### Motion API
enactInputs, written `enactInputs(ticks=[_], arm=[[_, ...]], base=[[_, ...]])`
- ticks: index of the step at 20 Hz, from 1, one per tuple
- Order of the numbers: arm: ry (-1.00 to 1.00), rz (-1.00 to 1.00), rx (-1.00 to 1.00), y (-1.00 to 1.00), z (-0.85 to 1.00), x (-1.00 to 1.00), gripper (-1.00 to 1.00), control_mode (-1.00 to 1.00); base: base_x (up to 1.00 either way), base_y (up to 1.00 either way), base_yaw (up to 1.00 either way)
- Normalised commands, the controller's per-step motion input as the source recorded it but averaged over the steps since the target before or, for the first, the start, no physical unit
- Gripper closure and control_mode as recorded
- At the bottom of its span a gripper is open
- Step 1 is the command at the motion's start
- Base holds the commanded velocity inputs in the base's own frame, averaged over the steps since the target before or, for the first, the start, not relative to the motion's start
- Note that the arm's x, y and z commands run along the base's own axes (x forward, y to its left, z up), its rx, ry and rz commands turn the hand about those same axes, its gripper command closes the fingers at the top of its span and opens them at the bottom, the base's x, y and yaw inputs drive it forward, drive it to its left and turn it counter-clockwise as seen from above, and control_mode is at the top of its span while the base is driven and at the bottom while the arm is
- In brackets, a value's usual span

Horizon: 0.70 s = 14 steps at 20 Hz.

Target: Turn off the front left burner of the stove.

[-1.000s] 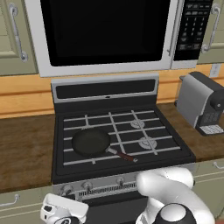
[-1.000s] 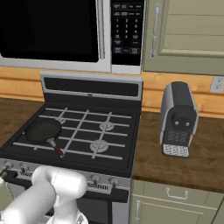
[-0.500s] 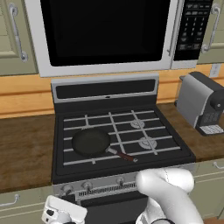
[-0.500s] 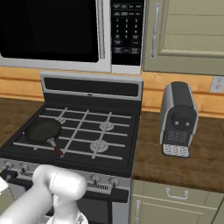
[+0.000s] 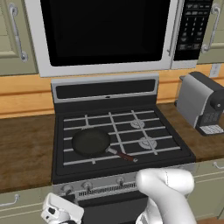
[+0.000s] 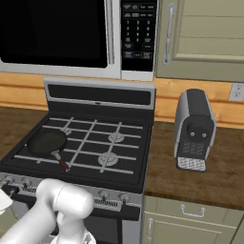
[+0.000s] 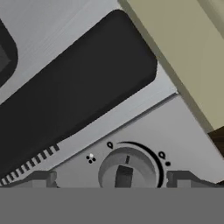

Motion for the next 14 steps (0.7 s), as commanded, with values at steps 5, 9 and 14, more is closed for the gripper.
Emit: enactInputs(ticks=[5,9,14], arm=[[0.00,0.06,0.01,0.15,0.00,0.25,-1.00,-1.00],[0.00,0.01,-0.03,0.01,0.00,0.11,-1.00,-1.00],[-0.07,0.06,-0.01,-0.01,0.01,-0.10,-1.00,-1.00]], base=[[0.00,0.00,0.00],[0.00,0.00,0.00],[0.00,0.00,0.00]])
